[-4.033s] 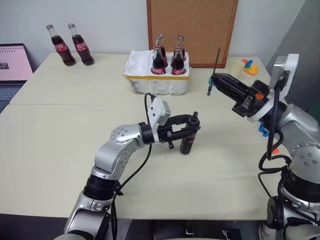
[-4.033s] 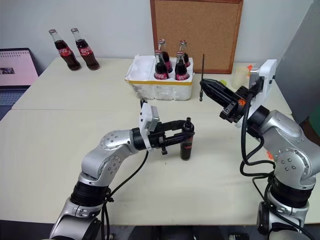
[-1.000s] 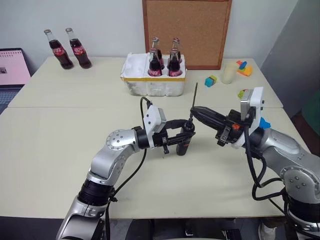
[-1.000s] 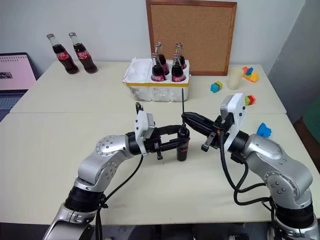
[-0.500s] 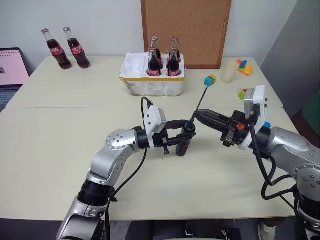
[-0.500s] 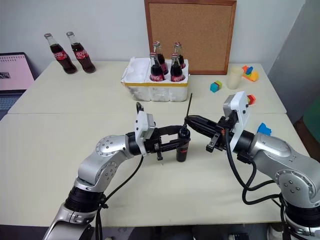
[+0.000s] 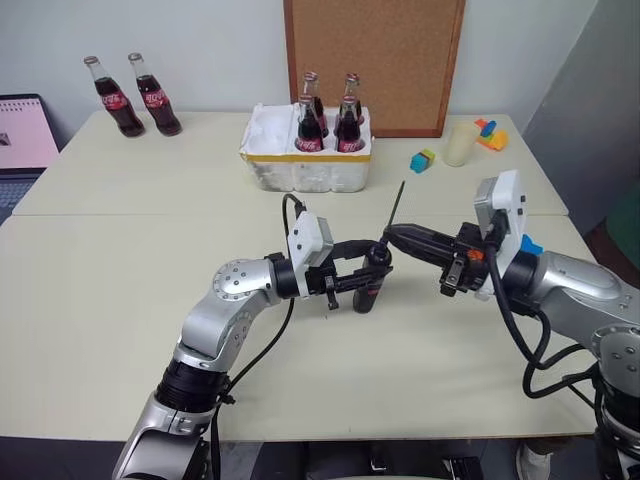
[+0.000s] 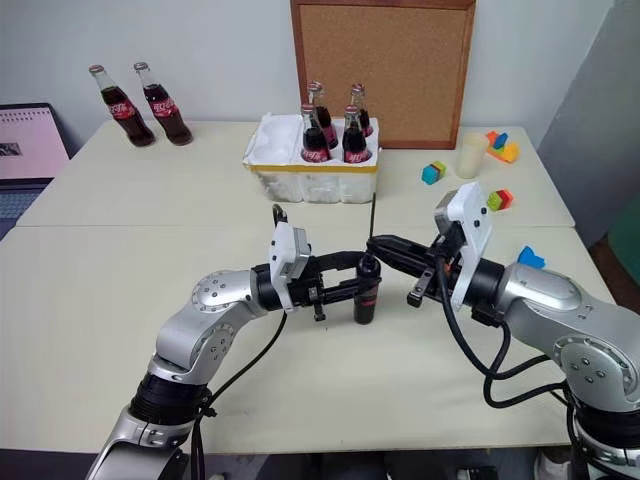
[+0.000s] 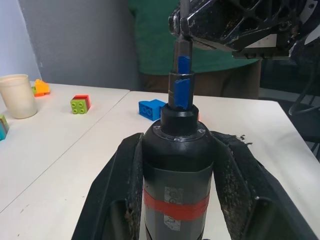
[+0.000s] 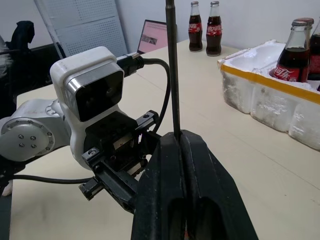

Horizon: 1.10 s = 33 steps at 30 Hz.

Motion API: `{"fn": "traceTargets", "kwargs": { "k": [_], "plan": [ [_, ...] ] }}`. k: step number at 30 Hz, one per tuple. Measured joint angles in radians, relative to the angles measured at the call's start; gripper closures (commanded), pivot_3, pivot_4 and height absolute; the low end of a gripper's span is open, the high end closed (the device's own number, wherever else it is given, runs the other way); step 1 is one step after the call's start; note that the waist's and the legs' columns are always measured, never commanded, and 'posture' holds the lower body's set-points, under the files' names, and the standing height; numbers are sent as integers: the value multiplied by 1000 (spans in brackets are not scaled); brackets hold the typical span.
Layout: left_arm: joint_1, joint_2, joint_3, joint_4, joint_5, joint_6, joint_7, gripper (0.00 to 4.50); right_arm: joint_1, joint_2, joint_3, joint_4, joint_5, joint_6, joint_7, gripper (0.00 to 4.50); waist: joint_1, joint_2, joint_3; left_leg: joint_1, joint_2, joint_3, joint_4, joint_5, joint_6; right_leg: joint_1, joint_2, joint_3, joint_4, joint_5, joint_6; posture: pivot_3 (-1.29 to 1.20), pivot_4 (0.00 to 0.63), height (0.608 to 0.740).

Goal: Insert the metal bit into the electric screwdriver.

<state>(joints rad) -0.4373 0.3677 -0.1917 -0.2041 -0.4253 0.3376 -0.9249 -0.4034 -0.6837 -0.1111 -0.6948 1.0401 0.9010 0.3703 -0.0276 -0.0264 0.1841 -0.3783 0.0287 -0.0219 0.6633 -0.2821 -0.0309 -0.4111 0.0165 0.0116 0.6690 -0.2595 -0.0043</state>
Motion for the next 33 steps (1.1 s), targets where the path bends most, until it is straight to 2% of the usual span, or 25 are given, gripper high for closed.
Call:
{"fn": "traceTargets", "kwargs": {
  "k": [10, 17, 21, 24, 28, 33],
  "plan": [
    [7, 0, -1, -14, 0, -1, -2, 2873, -18, 27, -63, 34, 57, -12, -26, 1556, 1, 0, 0, -2, 1, -1, -1, 0, 0, 0, 0, -1, -5, 0, 0, 0, 150, 740],
    [1, -2, 0, -15, -5, 14, 11, 2873, 4, -55, -136, 40, 101, -13, 18, 0, 1, 0, 0, -2, 0, 0, -1, 0, 0, 0, 0, -1, -5, 0, 0, 0, 150, 740],
    [-29, 4, 3, -6, -5, 47, 39, 2874, 49, -127, -146, 29, 59, -34, 77, 0, 2, 0, 0, -2, 0, 0, -1, 0, 0, 0, 0, -2, -5, 0, 0, 0, 150, 740],
    [-102, 50, 42, 36, 14, 74, 76, 2875, 99, -176, -163, 12, 28, -57, 137, 0, 0, -1, 1, -3, -1, 0, -1, 0, 0, -1, 0, -3, -5, 0, 0, 0, 150, 740],
    [-185, 184, 56, 66, 92, 67, 38, 2875, 128, -211, -176, -17, -11, -108, 222, 0, -1, 0, 1, -5, 0, 0, -2, 0, 0, -4, 2, -3, -5, 0, 0, 0, 150, 740],
    [-299, 365, -75, 193, 283, -59, -114, 2875, 147, -302, -131, -58, -140, -174, 325, 0, 3, 0, 1, -8, -1, 1, -2, 0, 0, -8, 1, -1, -6, 0, 0, 0, 150, 740]
  ]
}}
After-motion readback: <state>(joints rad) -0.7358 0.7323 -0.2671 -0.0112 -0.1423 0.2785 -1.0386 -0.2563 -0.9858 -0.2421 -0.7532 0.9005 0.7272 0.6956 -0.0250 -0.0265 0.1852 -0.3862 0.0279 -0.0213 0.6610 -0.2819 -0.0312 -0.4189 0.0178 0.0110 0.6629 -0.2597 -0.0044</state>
